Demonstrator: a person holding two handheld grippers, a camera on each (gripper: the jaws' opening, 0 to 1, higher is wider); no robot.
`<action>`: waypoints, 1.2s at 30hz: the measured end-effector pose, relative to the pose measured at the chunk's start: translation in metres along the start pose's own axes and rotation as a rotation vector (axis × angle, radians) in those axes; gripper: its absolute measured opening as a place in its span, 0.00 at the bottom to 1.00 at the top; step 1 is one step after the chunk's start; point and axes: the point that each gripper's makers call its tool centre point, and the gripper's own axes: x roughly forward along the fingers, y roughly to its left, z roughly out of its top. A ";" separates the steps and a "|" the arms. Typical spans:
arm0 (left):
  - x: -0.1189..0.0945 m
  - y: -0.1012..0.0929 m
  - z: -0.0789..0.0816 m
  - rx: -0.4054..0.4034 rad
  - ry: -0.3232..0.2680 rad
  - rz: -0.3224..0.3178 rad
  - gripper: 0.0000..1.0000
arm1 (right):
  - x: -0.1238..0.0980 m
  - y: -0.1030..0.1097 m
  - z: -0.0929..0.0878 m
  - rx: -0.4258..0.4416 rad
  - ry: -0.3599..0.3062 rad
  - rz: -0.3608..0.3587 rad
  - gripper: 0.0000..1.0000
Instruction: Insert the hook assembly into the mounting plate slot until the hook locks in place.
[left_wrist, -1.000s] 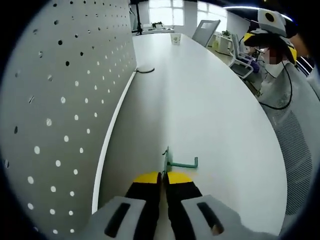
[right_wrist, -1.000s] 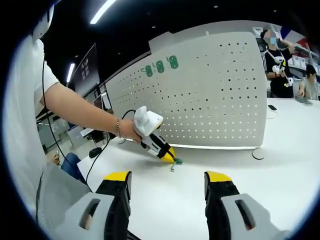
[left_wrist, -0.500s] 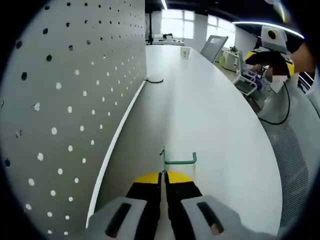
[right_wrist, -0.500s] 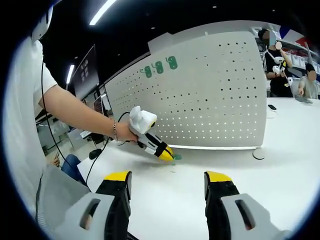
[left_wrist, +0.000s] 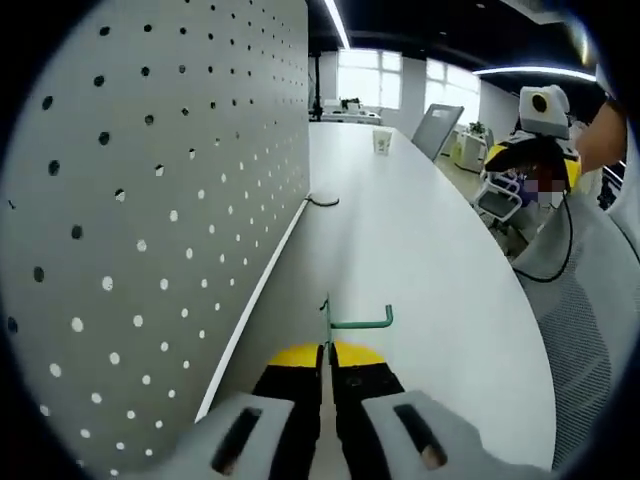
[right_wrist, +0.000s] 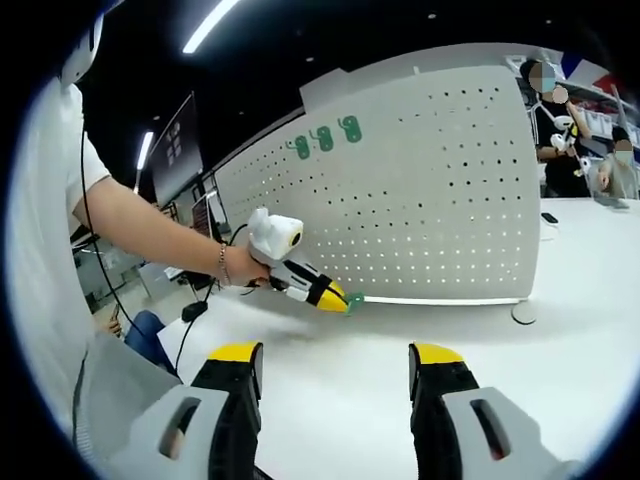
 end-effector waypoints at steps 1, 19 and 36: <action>-0.002 -0.001 0.003 0.009 -0.010 0.003 0.03 | 0.000 0.000 0.000 0.000 -0.002 0.001 0.57; -0.041 -0.007 0.038 0.017 -0.143 0.072 0.03 | 0.002 0.006 0.014 -0.009 -0.046 0.016 0.57; -0.087 -0.018 0.061 0.022 -0.264 0.175 0.03 | -0.001 0.015 0.028 -0.030 -0.081 0.031 0.57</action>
